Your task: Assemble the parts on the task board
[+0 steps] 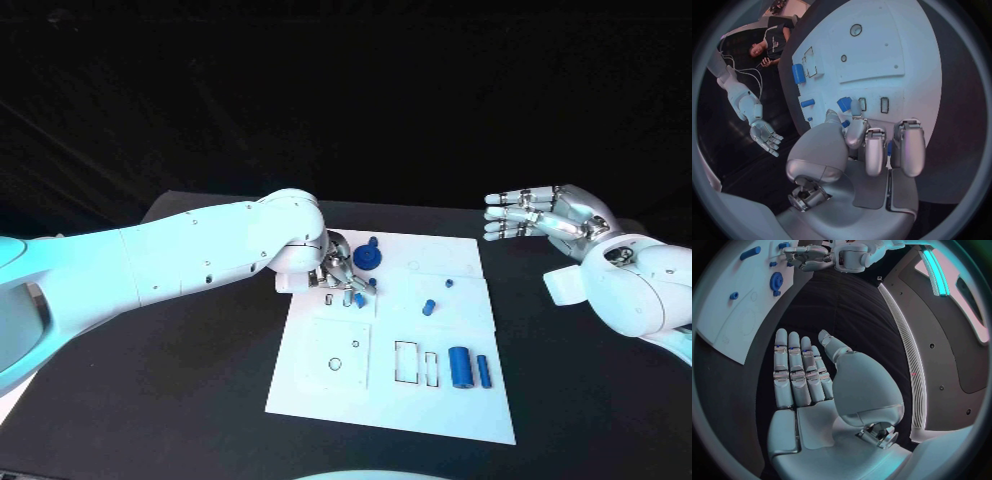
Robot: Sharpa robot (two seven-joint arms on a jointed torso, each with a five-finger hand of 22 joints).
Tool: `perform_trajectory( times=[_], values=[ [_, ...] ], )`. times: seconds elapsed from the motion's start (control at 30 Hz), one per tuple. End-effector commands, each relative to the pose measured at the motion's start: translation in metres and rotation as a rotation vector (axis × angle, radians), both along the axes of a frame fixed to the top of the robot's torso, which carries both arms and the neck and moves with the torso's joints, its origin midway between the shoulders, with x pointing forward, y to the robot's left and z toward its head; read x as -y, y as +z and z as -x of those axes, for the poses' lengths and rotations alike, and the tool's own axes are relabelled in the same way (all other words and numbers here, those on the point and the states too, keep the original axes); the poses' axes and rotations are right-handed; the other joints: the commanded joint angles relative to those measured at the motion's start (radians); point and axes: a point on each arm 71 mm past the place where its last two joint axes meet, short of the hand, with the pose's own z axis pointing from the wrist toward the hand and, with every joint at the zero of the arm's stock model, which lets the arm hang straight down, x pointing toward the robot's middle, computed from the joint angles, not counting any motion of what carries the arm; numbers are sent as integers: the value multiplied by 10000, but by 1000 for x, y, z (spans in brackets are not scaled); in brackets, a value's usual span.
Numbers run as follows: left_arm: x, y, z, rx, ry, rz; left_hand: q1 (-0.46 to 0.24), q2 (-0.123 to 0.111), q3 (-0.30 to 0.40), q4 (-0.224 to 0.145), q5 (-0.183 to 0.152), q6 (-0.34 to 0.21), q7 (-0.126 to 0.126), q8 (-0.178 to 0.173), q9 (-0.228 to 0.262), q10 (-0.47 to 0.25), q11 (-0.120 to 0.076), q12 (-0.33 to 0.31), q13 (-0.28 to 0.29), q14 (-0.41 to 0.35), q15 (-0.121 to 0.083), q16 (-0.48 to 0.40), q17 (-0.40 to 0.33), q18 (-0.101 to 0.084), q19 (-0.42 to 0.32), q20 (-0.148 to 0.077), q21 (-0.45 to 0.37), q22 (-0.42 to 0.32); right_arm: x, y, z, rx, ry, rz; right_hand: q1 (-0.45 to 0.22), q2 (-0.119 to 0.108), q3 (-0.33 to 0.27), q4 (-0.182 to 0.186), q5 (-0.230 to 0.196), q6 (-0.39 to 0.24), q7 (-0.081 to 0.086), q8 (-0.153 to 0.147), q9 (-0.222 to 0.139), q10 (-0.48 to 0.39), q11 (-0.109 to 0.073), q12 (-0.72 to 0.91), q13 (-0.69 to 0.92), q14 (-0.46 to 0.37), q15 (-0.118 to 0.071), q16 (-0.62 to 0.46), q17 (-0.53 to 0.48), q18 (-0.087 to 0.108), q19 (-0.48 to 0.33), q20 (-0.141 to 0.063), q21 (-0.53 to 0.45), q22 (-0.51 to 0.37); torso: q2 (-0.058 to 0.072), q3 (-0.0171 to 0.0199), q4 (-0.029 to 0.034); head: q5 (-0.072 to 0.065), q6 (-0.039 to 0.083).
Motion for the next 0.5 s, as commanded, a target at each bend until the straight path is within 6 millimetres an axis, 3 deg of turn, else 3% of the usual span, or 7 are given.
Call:
perform_trajectory(
  times=[0.03,0.5],
  values=[
    [-2,-2,1,-268,72,-589,71,0,20,-44,42,-75,-30,39,18,-17,-81,-36,-13,1034,-62,31,2631,-62,463,-74,40,1079,-3,0,1,22,201,2,-34,-65,-46,33,61,-3,68,-41,-8,-14,52,-61,-5,42,29,-69,-8,53,95,7,-69,-8,1,7,2,-5,-18],
    [1,-2,1,-264,47,-575,279,-38,109,-111,92,-105,-39,78,113,-61,-90,-121,-131,1034,-70,31,2631,-60,458,-83,31,1070,-2,0,2,47,151,2,-57,-62,-55,52,76,1,68,-38,-7,-15,53,-62,-5,40,33,-69,-41,54,111,14,-103,-35,-1,10,-4,8,-41]
  ],
)
